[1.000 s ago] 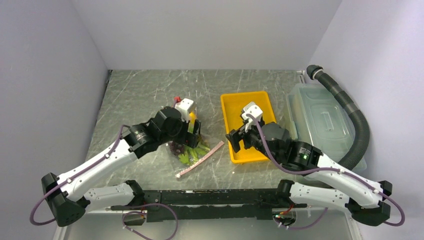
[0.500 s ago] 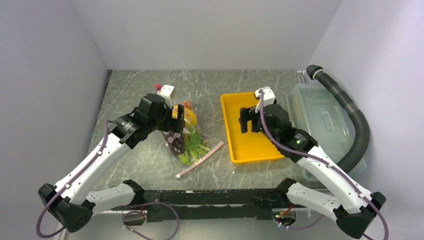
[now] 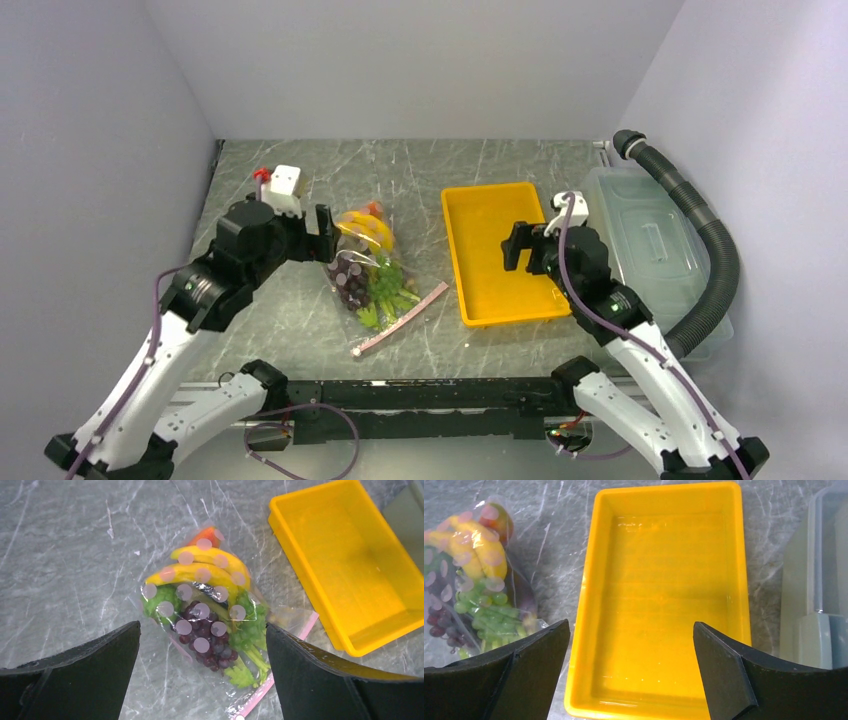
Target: Place the food in the zip-top bag and seal the zipper
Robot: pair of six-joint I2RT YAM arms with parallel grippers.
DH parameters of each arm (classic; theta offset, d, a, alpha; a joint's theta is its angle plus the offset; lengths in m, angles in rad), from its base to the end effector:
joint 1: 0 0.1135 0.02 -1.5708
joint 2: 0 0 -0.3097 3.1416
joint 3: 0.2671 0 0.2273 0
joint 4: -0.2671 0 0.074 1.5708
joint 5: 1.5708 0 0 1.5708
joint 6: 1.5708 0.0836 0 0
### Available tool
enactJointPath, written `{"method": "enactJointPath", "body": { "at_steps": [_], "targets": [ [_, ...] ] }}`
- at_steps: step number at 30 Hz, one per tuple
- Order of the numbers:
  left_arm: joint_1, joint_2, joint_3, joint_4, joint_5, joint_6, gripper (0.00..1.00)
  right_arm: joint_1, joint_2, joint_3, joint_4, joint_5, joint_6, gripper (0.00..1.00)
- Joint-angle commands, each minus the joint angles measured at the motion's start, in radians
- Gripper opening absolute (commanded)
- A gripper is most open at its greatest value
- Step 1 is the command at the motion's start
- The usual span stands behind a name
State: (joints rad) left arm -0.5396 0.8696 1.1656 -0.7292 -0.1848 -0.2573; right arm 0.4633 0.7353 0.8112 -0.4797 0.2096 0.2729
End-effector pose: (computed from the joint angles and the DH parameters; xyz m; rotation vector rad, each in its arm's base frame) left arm 0.1401 -0.0660 0.4059 0.1647 2.0043 -0.3265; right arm 0.1398 0.0504 0.3365 -0.0511 1.9748 0.2748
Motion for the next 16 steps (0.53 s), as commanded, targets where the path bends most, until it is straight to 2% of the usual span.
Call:
{"method": "enactJointPath", "body": {
  "at_steps": [1, 7, 16],
  "targets": [
    [0.004, -0.105, -0.077, 0.091, -0.024, 0.056, 1.00, -0.004, -0.110, -0.063, 0.129, -0.056, -0.017, 0.98],
    [0.005, -0.190, -0.148, 0.128, -0.004, 0.070, 1.00, -0.003, -0.178, -0.097, 0.187, -0.135, -0.040, 1.00],
    [0.004, -0.188, -0.167, 0.122, 0.052, 0.069, 1.00, -0.002, -0.222, -0.110, 0.212, -0.147, -0.048, 1.00]
  ]
}}
